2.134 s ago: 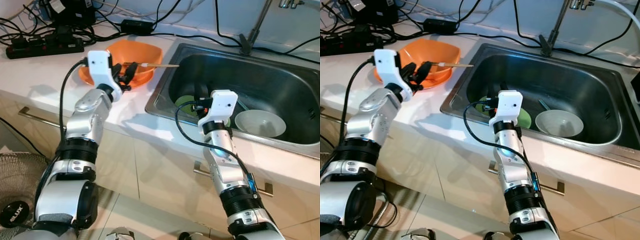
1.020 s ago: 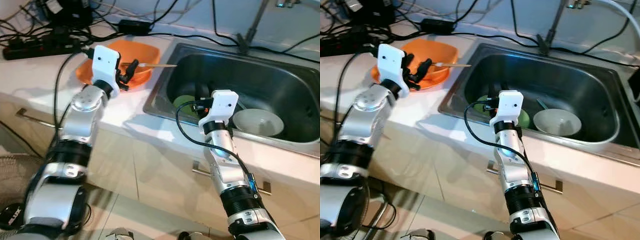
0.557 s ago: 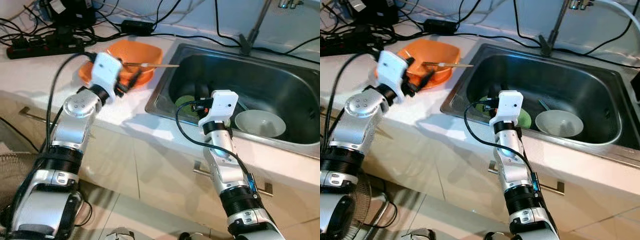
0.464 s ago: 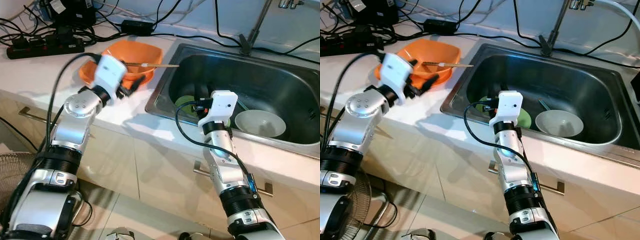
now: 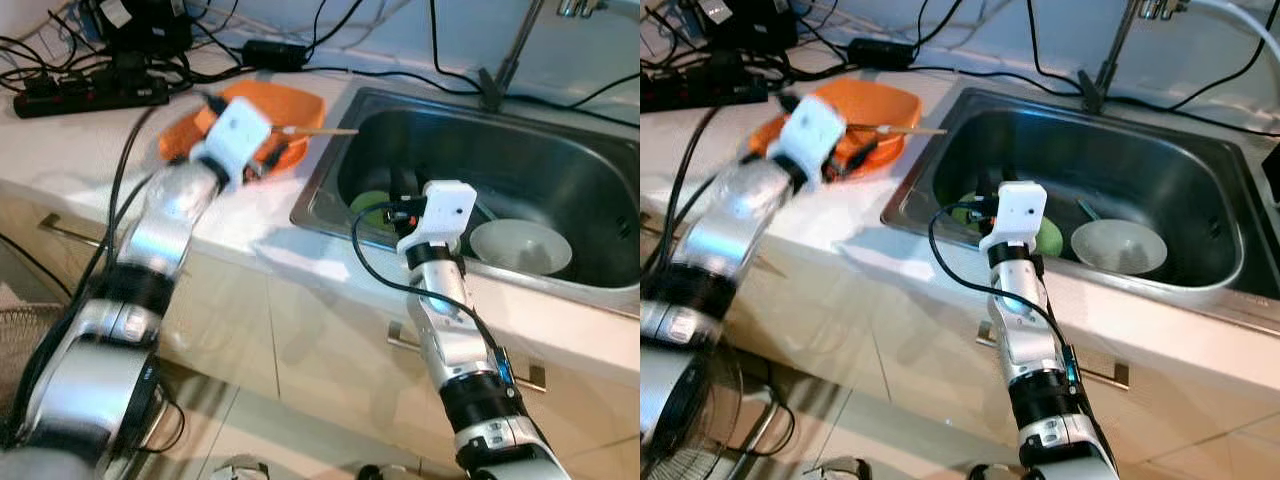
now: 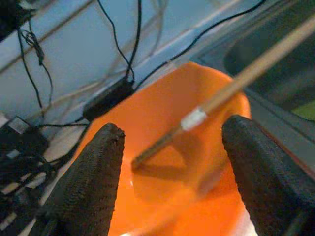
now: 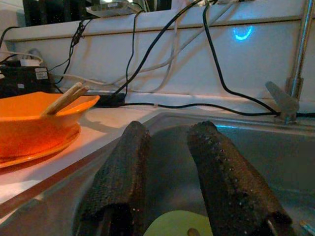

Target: Kitchen organization

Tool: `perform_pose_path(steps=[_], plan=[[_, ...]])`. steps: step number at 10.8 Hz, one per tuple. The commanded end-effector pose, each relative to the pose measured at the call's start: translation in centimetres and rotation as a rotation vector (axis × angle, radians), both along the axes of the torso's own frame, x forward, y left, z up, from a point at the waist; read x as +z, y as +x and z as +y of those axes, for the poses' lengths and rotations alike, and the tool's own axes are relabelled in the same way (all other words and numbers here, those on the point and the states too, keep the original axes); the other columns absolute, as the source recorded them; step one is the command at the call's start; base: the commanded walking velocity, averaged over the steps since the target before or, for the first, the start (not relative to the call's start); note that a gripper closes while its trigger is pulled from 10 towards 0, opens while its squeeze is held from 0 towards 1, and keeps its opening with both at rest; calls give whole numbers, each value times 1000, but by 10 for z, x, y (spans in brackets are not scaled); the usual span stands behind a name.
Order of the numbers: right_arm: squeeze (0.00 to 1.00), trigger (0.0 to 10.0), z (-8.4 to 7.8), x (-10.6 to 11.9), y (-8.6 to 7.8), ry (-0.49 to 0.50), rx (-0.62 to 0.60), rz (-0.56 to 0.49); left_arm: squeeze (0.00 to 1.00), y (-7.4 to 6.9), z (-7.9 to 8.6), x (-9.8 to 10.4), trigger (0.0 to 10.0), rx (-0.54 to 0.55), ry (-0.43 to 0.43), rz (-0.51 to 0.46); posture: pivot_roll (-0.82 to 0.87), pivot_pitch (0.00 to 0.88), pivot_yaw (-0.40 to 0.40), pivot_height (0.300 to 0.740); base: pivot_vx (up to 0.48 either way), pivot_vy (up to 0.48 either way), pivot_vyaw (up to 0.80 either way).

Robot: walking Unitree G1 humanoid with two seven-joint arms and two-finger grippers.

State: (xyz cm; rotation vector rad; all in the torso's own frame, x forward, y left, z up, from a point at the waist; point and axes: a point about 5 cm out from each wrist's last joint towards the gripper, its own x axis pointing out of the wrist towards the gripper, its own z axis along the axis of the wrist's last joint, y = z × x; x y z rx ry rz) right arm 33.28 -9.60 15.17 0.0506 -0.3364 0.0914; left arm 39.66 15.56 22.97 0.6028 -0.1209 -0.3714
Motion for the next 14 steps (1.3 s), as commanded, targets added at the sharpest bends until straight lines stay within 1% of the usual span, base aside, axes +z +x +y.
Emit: perform_pose_path(steps=[1, 2, 4, 6, 7, 8, 10, 11, 13, 14], plan=[[0, 10000, -2, 3, 2, 1, -14, -12, 0, 5, -4, -1, 10000, 19, 17, 9, 103, 54, -8, 740, 0, 0, 0], [0, 10000, -4, 4, 3, 0, -19, -14, 0, 8, -7, -2, 10000, 19, 23, 30, 100, 53, -7, 740, 0, 0, 0], [0, 10000, -5, 4, 3, -1, -24, -15, 0, 8, -12, -6, 10000, -22, 29, 69, 100, 52, -4, 740, 0, 0, 0], [0, 10000, -2, 3, 3, 2, -19, -14, 0, 7, -12, -17, 10000, -68, 62, 141, 105, 46, -1, 740, 0, 0, 0], [0, 10000, -2, 3, 3, 2, -16, -15, 0, 6, -11, -21, 10000, -79, 79, 161, 108, 43, -2, 740, 0, 0, 0], [0, 10000, -1, 3, 3, 3, -15, -16, 0, 6, -11, -21, 10000, -76, 73, 159, 108, 40, -2, 740, 0, 0, 0], [0, 10000, -2, 4, 3, 4, -17, -20, 0, 7, -7, -13, 10000, -60, 58, 117, 106, 36, -2, 740, 0, 0, 0], [0, 10000, -2, 4, 3, 4, -18, -23, 0, 10, -2, -4, 10000, -18, 22, 70, 106, 34, -4, 740, 0, 0, 0], [0, 10000, -3, 5, 3, 3, -20, -26, 0, 11, 3, 5, 10000, 15, -10, 26, 107, 40, -8, 740, 0, 0, 0], [0, 10000, -3, 5, 3, 2, -22, -26, 0, 10, 9, 8, 10000, 37, -24, 12, 108, 42, -9, 740, 0, 0, 0]])
